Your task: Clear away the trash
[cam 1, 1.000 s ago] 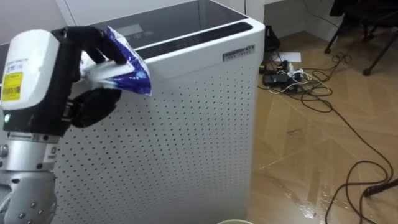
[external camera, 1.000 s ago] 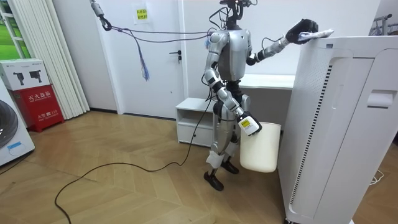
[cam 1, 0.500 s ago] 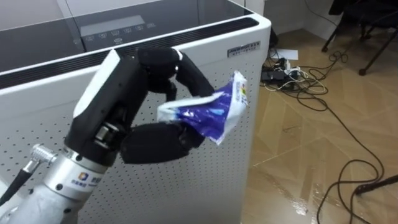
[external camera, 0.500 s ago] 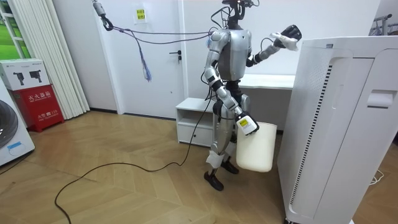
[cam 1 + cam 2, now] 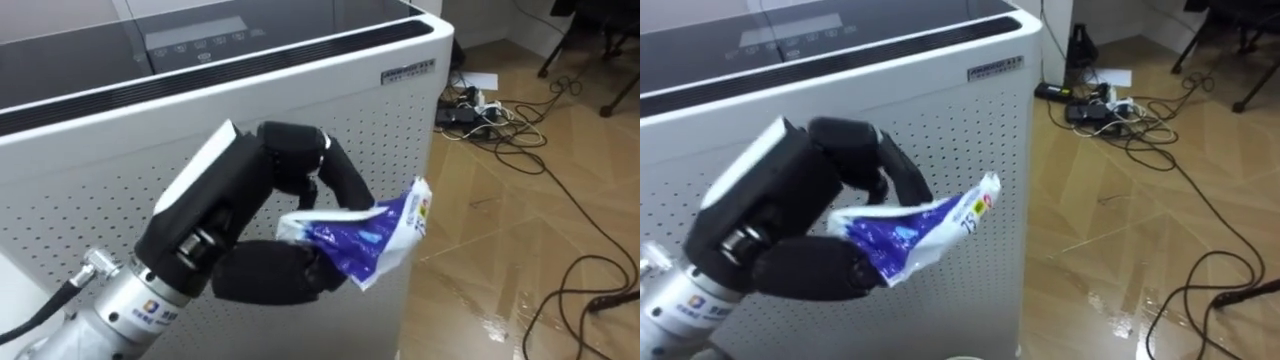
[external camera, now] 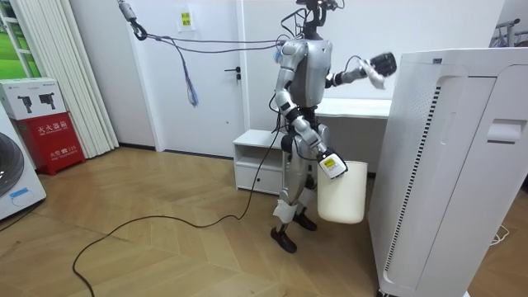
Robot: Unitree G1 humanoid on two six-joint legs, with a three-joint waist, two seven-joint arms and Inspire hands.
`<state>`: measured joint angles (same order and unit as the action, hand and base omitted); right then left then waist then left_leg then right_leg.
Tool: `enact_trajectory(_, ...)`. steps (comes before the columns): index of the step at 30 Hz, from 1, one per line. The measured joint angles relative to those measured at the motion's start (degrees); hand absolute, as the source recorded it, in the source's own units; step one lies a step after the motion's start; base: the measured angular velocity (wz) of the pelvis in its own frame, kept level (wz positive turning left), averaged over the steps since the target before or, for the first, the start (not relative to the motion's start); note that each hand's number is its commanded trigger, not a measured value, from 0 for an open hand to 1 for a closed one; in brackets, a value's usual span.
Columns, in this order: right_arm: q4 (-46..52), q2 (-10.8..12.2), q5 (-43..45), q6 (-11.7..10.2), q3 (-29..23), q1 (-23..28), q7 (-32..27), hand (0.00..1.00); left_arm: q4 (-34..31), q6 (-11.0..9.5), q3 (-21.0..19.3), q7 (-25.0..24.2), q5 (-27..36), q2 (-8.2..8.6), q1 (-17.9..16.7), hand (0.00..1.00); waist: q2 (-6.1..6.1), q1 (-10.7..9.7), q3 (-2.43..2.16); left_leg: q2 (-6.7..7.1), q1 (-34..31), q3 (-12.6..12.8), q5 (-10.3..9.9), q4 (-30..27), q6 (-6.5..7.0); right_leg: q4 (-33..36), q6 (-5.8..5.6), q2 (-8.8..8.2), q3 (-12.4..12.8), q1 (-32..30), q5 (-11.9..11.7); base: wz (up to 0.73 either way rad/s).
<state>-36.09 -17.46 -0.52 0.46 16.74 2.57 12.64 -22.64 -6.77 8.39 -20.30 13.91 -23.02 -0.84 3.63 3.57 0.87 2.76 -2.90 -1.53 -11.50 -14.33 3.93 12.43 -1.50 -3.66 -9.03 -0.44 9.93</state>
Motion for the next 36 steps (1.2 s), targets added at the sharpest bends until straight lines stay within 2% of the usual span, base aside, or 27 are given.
enact_trajectory(5, -2.07, 0.01, 0.01, -0.60, 2.72, -3.82, 0.13, 1.00, 8.42, 0.00, 4.37, 0.02, -3.43, 0.33, 0.04, 1.00, -0.26, -0.10, 0.16, -0.09, -4.61, -0.17, 0.24, -1.31, -0.11, 1.48, 0.17, -0.05, -0.41, -4.59, -0.10, 0.03)
enact_trajectory(8, -4.46, -0.03, -0.35, -1.11, 3.57, -6.49, 0.57, 1.00, 12.55, -0.23, 7.03, -0.25, -8.05, 0.37, 0.12, 1.00, -0.51, -0.33, 0.35, 0.00, -6.18, -0.24, 0.39, -1.41, -0.07, 1.53, 0.19, -0.18, -0.64, -6.08, -0.11, 0.02)
enact_trajectory(10, -6.35, -0.08, -1.80, -1.66, 4.03, -7.76, 0.11, 1.00, 17.51, -0.08, 8.60, -0.42, -11.32, 0.56, 0.17, 1.00, -0.80, -0.34, 0.55, -0.02, -6.80, -0.32, 0.39, -1.42, -0.07, 1.38, 0.19, -0.17, -0.88, -6.60, -0.11, 0.05)
enact_trajectory(16, -6.46, -0.85, -2.26, -1.84, 3.97, -10.48, -0.83, 1.00, 21.89, 0.06, 9.99, -0.25, -12.37, 0.70, 0.25, 1.00, -0.95, -0.44, 0.62, -0.04, -10.12, -0.57, 0.39, -2.48, -0.07, 1.61, 0.25, -0.26, -1.96, -9.17, -0.15, 0.09)
enact_trajectory(19, -7.42, -0.75, -2.26, -3.54, 3.97, -11.78, -1.66, 1.00, 28.33, -0.51, 11.45, -0.48, -12.41, 1.63, 0.58, 1.00, -0.98, -0.47, 0.64, -0.03, -11.00, -0.55, 0.39, -2.49, -0.07, 1.65, 0.25, -0.27, -2.06, -10.02, -0.15, 0.00)
enact_trajectory(26, -7.99, -0.38, -2.25, -3.64, 3.98, -12.09, -1.78, 1.00, 37.05, -0.42, 12.10, -0.67, -14.98, 3.43, 1.08, 1.00, -1.57, -0.36, 0.83, -0.21, -12.88, 0.00, 0.45, -2.41, -0.05, 4.34, 0.23, -0.46, -2.06, -13.54, -0.12, -0.05)
enact_trajectory(27, -7.99, -0.22, -2.24, -3.64, 3.98, -12.27, -1.77, 1.00, 38.44, -0.42, 12.14, -0.68, -15.03, 3.71, 1.41, 0.94, -1.74, -0.35, 0.84, -0.21, -13.24, 0.14, 0.50, -2.42, -0.01, 4.69, 0.23, -0.53, -2.08, -14.08, -0.12, -0.08)
enact_trajectory(28, -7.99, -0.13, -2.24, -3.64, 3.98, -12.39, -1.77, 1.00, 38.97, -0.42, 12.13, -0.67, -15.27, 3.82, 1.48, 0.73, -1.83, -0.36, 0.82, -0.21, -13.42, 0.20, 0.51, -2.43, -0.01, 4.81, 0.23, -0.55, -2.07, -14.36, -0.12, -0.06)
enact_trajectory(29, -8.03, -0.10, -2.24, -3.64, 3.98, -12.57, -1.79, 1.00, 40.17, -0.41, 12.14, -0.67, -16.07, 4.08, 1.79, 0.20, -1.99, -0.35, 0.90, -0.21, -13.63, 0.34, 0.56, -2.43, 0.04, 5.10, 0.23, -0.62, -2.08, -14.74, -0.12, -0.04)
enact_trajectory(30, -8.05, -0.09, -2.24, -3.64, 3.98, -12.56, -1.80, 1.00, 41.13, -0.41, 12.17, -0.69, -16.44, 4.31, 1.88, 0.06, -2.07, -0.36, 0.87, -0.19, -13.64, 0.42, 0.57, -2.43, 0.06, 5.24, 0.23, -0.69, -2.09, -14.82, -0.12, -0.04)
enact_trajectory(31, -8.05, -0.07, -2.24, -3.64, 3.98, -12.62, -1.80, 1.00, 41.52, -0.41, 12.16, -0.71, -17.03, 4.34, 1.89, 0.00, -2.17, -0.35, 0.87, -0.18, -13.65, 0.53, 0.57, -2.43, 0.06, 5.24, 0.23, -0.73, -2.10, -14.85, -0.12, 0.00)
enact_trajectory(36, -8.04, -0.07, -2.26, -3.64, 3.98, -12.69, -1.73, 1.00, 41.85, -0.41, 12.15, -1.23, -16.95, 4.35, 2.58, 0.00, -2.20, -0.36, 0.86, -0.10, -14.16, 0.62, 0.57, -3.03, 0.07, 5.40, 0.23, -1.12, -2.13, -15.06, -0.12, 0.00)
